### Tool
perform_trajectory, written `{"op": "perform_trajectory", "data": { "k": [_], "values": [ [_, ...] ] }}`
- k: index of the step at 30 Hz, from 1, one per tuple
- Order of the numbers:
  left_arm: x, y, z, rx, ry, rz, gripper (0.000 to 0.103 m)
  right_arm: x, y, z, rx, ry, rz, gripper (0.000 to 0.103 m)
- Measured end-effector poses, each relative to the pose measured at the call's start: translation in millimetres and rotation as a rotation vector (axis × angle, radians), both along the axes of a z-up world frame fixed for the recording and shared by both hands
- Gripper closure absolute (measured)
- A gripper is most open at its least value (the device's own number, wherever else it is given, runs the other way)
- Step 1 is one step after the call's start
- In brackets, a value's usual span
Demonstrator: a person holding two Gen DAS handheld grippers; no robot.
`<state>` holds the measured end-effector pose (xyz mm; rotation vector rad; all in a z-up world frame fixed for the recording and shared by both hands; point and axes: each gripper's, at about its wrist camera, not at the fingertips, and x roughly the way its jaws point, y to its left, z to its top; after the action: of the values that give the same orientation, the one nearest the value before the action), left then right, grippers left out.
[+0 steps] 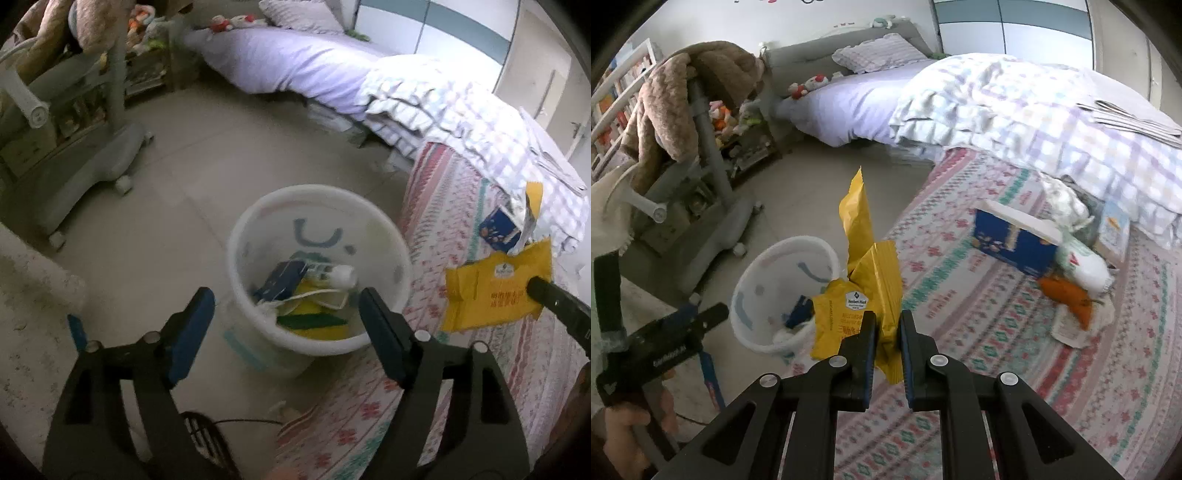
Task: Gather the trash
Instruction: 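Drop the tissue ball in the wastebasket with the left tool while the right tool carries the wrapper, then lower the yellow wrapper over the wastebasket and open the right tool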
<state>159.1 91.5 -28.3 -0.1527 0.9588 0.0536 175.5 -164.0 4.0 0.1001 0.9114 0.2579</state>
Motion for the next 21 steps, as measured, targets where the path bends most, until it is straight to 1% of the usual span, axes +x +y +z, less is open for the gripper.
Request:
{"op": "perform_trajectory", "data": {
  "k": [4, 8, 13, 17, 18, 20, 21],
  "values": [
    [-7, 13, -4, 0.028, 0.034, 0.046, 0.014, 6, 13, -3, 0.013, -0.003, 0.011, 0.090],
    [-15, 24, -7, 0.053, 0.058, 0.063, 0.010, 15, 29, -8, 0.022, 0.008, 0.031, 0.090],
    [-20, 32, -3, 0.072, 0.059, 0.072, 0.009, 23, 49, -12, 0.031, 0.015, 0.062, 0.090],
    [-23, 39, 0, 0.065, 0.054, 0.084, 0.009, 27, 63, -15, 0.044, 0.013, 0.081, 0.089],
    [-23, 40, 1, 0.065, 0.051, 0.086, 0.009, 28, 67, -16, 0.054, 0.014, 0.093, 0.085],
    [-23, 40, 2, 0.070, 0.044, 0.085, 0.009, 29, 74, -17, 0.083, 0.009, 0.126, 0.083],
    [-24, 40, 3, 0.074, 0.041, 0.083, 0.009, 30, 78, -18, 0.094, 0.017, 0.151, 0.076]
  ]
}}
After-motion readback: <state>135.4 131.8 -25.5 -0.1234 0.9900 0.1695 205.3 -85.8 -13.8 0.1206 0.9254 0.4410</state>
